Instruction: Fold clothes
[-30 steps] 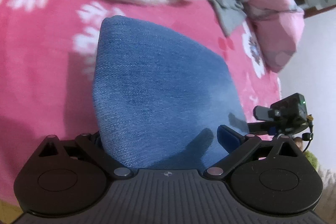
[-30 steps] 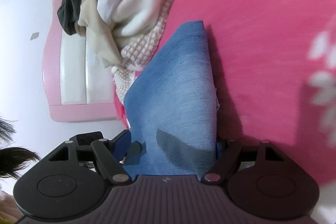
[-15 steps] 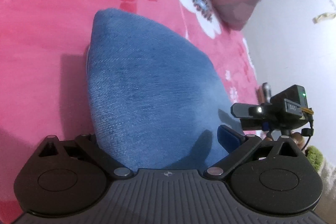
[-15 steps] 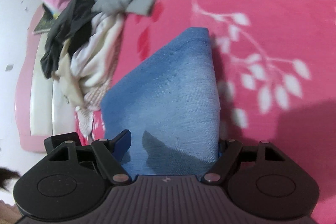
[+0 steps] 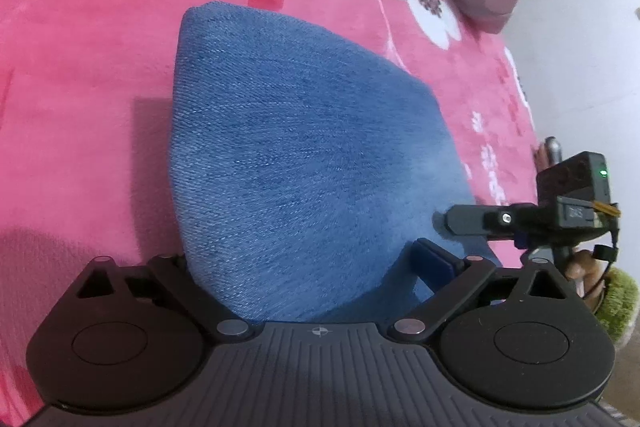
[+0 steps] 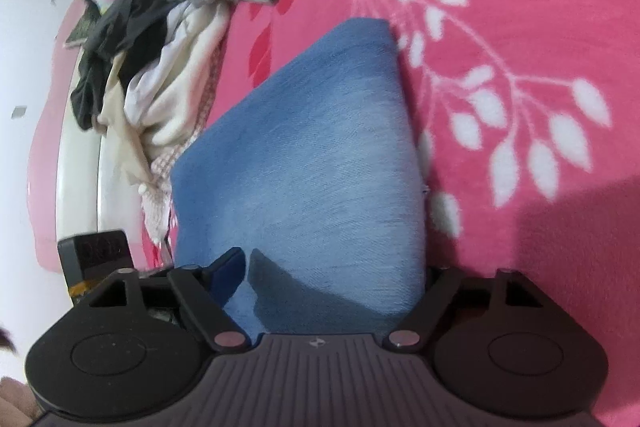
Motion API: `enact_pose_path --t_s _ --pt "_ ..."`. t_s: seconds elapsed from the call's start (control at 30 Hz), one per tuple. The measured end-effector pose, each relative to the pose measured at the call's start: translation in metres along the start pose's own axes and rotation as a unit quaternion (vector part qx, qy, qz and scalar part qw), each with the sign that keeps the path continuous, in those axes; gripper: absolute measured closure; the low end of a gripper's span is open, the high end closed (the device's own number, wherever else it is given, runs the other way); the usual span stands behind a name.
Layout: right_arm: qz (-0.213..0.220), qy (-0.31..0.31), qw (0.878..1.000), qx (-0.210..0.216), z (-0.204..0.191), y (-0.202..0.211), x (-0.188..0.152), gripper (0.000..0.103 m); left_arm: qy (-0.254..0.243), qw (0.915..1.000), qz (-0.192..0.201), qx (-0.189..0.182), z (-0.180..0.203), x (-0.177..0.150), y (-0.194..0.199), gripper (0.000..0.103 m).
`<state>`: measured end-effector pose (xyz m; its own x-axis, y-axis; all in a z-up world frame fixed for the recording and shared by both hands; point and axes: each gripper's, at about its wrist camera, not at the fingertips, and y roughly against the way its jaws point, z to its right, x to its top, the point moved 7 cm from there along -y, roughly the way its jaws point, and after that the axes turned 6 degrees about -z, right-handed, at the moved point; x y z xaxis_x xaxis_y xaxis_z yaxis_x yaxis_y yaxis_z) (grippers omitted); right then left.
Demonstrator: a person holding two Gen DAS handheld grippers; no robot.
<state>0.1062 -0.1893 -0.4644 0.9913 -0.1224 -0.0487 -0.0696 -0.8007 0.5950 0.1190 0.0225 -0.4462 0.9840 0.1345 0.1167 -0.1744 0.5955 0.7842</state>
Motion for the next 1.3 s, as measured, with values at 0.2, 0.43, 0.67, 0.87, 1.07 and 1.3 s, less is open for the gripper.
enact_pose_path --t_s 0.2,0.43,0.67,0.87,1.07,1.3 --pt "-0.031 0.01 0.999 -0.002 -0.0064 -0.0067 0.0 0.0 0.009 0.9999 -0.005 0.008 0.0019 0.0004 -0.0012 0.0" --pt "-0.033 -0.004 0.999 0.014 -0.0037 -0.0047 -0.0011 0.0 0.014 0.9996 -0.006 0.024 0.0037 0.0015 -0.0026 0.0" --pt "-0.045 -0.035 0.998 0.009 -0.0032 -0.006 0.0022 0.0 0.017 0.9992 -0.016 0.032 0.0044 0.0031 -0.0043 0.0" --pt "-0.037 -0.058 0.997 0.018 -0.0012 -0.0025 0.0026 0.0 0.017 0.9991 -0.022 0.03 0.0046 0.0048 -0.0051 0.0" --pt "-0.026 -0.074 0.997 0.022 0.001 -0.0012 0.0019 0.0 0.019 0.9988 -0.03 0.032 0.005 0.006 -0.0054 0.0" --pt "-0.025 -0.07 0.997 0.009 -0.0012 -0.0035 0.0009 0.0 0.021 0.9989 -0.028 0.031 0.0045 0.0057 -0.0054 0.0"
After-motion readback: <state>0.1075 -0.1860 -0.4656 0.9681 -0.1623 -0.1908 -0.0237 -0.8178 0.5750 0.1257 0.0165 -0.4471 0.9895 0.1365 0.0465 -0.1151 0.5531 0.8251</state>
